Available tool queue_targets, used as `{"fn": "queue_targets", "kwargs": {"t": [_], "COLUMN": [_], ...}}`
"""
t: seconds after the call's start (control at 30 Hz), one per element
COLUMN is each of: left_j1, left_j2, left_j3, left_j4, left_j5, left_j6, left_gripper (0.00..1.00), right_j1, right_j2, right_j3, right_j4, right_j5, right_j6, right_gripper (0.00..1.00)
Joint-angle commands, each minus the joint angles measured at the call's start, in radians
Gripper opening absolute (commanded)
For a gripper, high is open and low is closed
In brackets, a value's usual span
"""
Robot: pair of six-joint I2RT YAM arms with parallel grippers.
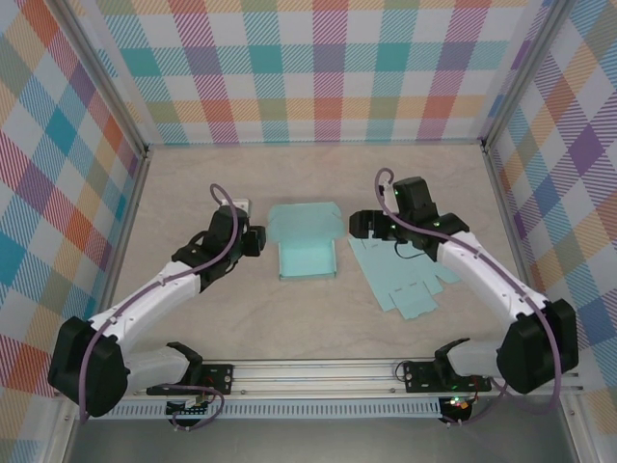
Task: Fold the paper box
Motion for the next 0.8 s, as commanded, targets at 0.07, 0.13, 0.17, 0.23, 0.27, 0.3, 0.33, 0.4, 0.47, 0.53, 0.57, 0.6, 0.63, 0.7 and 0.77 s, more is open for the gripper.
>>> {"fn": "queue_targets", "kwargs": {"t": [0.07,0.13,0.17,0.23,0.27,0.3,0.33,0.4,0.47,0.53,0.57,0.6,0.63,0.7,0.77], "left_j1": [0.005,0.007,0.010,0.014,0.014,0.016,0.016,0.017,0.017,0.019,0.020,0.021,0.022,0.022,0.022], "left_j2": [0.052,0.076,0.091,0.118,0.132,0.141,0.150,0.162,0.175,0.188,0.196,0.200,0.207,0.221,0.236], "left_j3": [-0.001,0.000,0.006,0.026,0.035,0.041,0.047,0.054,0.061,0.068,0.072,0.075,0.078,0.088,0.098], "left_j4": [0.149,0.165,0.166,0.158,0.156,0.154,0.151,0.145,0.139,0.134,0.134,0.135,0.138,0.137,0.132], "left_j5": [0.118,0.110,0.118,0.120,0.121,0.118,0.111,0.107,0.100,0.092,0.091,0.092,0.094,0.098,0.097], "left_j6": [0.073,0.097,0.112,0.131,0.141,0.145,0.149,0.158,0.163,0.166,0.169,0.169,0.170,0.171,0.170], "left_gripper": [0.46,0.46,0.46,0.46,0.46,0.46,0.46,0.46,0.46,0.46,0.45,0.44,0.42,0.38,0.36], "right_j1": [0.008,0.011,0.012,0.018,0.022,0.026,0.033,0.044,0.051,0.054,0.054,0.055,0.057,0.060,0.064], "right_j2": [0.115,0.152,0.169,0.199,0.213,0.225,0.239,0.264,0.293,0.322,0.338,0.351,0.363,0.383,0.392], "right_j3": [0.095,0.118,0.132,0.152,0.161,0.168,0.177,0.193,0.211,0.229,0.238,0.245,0.254,0.265,0.269], "right_j4": [0.040,0.045,0.046,0.048,0.048,0.047,0.044,0.037,0.029,0.022,0.017,0.012,0.008,0.002,0.002], "right_j5": [-0.066,-0.074,-0.084,-0.103,-0.111,-0.115,-0.118,-0.120,-0.115,-0.112,-0.112,-0.112,-0.108,-0.108,-0.108], "right_j6": [-0.079,-0.092,-0.099,-0.114,-0.125,-0.134,-0.147,-0.167,-0.175,-0.178,-0.180,-0.180,-0.181,-0.178,-0.175], "right_gripper": [0.85,0.84,0.82,0.80,0.80,0.80,0.80,0.80,0.80,0.78,0.77,0.76,0.74,0.69,0.65]}}
